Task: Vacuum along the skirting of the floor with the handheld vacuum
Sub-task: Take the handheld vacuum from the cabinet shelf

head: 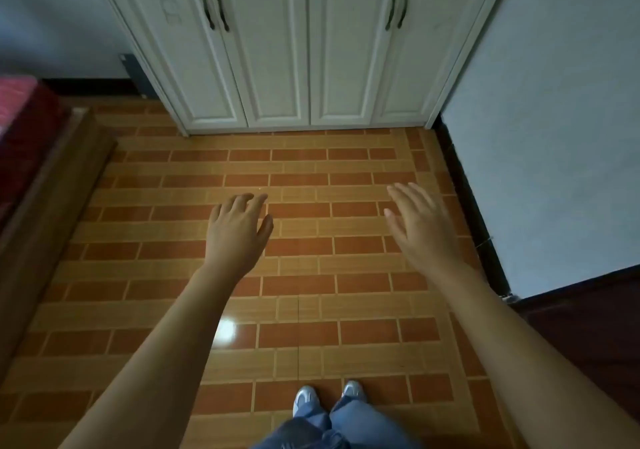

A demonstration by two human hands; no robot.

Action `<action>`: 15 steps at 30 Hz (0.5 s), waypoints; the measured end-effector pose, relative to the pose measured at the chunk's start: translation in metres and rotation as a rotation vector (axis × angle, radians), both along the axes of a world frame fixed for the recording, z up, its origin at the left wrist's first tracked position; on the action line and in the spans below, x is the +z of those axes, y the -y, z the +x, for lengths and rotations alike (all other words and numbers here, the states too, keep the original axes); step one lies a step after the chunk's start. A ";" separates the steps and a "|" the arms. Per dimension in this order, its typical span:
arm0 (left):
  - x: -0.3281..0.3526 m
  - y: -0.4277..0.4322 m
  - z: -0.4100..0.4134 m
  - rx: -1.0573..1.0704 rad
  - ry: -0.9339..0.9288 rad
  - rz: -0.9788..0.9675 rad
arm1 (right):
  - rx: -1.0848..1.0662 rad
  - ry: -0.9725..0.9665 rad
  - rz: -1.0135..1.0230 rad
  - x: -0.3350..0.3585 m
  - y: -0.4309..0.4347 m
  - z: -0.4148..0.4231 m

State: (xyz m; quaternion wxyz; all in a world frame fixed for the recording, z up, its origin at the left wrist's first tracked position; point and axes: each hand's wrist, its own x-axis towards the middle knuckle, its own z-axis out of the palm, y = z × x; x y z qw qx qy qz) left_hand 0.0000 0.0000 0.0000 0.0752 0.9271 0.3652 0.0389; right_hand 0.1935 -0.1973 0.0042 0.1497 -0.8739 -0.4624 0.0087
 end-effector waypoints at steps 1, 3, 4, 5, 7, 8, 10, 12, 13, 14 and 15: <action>0.000 -0.007 0.001 -0.002 0.008 0.004 | -0.008 0.012 0.019 0.000 -0.005 0.002; -0.001 -0.020 0.006 0.000 0.026 0.018 | -0.017 0.043 0.039 0.002 -0.015 0.006; 0.000 -0.026 0.008 0.006 0.018 0.011 | -0.021 0.049 0.043 0.002 -0.020 0.009; 0.000 -0.031 0.012 0.009 0.025 0.004 | -0.021 0.054 0.050 0.001 -0.025 0.012; 0.000 -0.041 0.021 0.008 0.036 0.005 | -0.017 0.073 0.064 0.000 -0.034 0.021; 0.001 -0.048 0.026 0.009 0.038 0.004 | -0.017 0.071 0.069 0.001 -0.039 0.027; 0.002 -0.063 0.038 0.006 0.029 0.009 | -0.019 0.079 0.066 0.001 -0.051 0.041; 0.002 -0.078 0.054 0.003 0.031 0.020 | -0.024 0.081 0.070 0.002 -0.065 0.057; 0.002 -0.085 0.063 0.008 0.031 0.022 | -0.025 0.088 0.074 0.002 -0.072 0.067; 0.003 -0.092 0.073 0.012 0.035 0.026 | -0.026 0.090 0.075 0.002 -0.080 0.078; 0.003 -0.099 0.085 0.015 0.039 0.026 | -0.024 0.089 0.076 0.003 -0.088 0.090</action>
